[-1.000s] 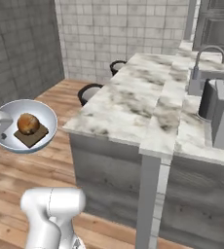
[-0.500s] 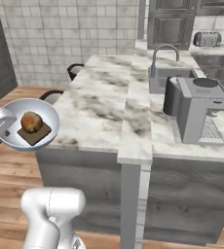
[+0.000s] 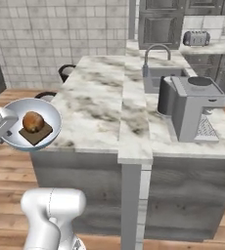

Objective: Pick up the heated bread from the toaster oven and place it in the bowl. Then move the bread bowl to the dining counter.

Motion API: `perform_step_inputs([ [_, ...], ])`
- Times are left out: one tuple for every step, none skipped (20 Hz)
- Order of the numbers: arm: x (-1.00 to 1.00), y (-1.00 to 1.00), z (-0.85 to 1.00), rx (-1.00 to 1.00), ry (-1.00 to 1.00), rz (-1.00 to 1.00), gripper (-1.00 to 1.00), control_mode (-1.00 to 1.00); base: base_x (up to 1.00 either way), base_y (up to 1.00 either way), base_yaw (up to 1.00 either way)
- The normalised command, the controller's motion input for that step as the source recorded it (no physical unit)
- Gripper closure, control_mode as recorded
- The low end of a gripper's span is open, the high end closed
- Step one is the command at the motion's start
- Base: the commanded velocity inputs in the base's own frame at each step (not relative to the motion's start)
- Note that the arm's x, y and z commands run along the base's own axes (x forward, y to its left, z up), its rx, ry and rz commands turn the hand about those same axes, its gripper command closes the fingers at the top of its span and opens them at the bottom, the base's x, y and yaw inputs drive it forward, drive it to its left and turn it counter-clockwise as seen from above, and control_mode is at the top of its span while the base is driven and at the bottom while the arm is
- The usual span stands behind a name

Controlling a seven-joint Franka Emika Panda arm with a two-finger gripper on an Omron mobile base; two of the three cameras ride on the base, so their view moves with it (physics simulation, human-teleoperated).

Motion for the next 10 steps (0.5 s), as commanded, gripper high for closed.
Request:
perform_step_inputs([
  [0.0, 0.0, 0.0, 0.0, 0.0, 0.0, 1.0, 1.0, 0.8, 0.55, 0.0],
  [0.0, 0.0, 0.0, 0.0, 0.0, 0.0, 1.0, 1.0, 0.0, 1.0, 0.0],
  [0.0, 0.0, 0.0, 0.0, 0.0, 0.0, 1.0, 1.0, 0.0, 0.89, 0.05],
  [0.0, 0.0, 0.0, 0.0, 0.0, 0.0, 1.0, 1.0, -0.03, 0.92, 0.04],
  [0.0, 0.0, 0.0, 0.0, 0.0, 0.0, 1.0, 1.0, 0.11, 0.36, 0.0],
  [0.0, 0.0, 0.0, 0.0, 0.0, 0.0, 1.0, 1.0, 0.62, 0.06, -0.1],
  [0.0, 0.0, 0.0, 0.0, 0.0, 0.0, 1.0, 1.0, 0.76, 0.06, -0.08],
  [0.0, 0.0, 0.0, 0.0, 0.0, 0.0, 1.0, 1.0, 1.0, 0.0, -0.06],
  [0.0, 0.0, 0.0, 0.0, 0.0, 0.0, 1.0, 1.0, 1.0, 0.0, -0.09],
  [0.0, 0.0, 0.0, 0.0, 0.0, 0.0, 1.0, 1.0, 1.0, 0.0, -0.09],
])
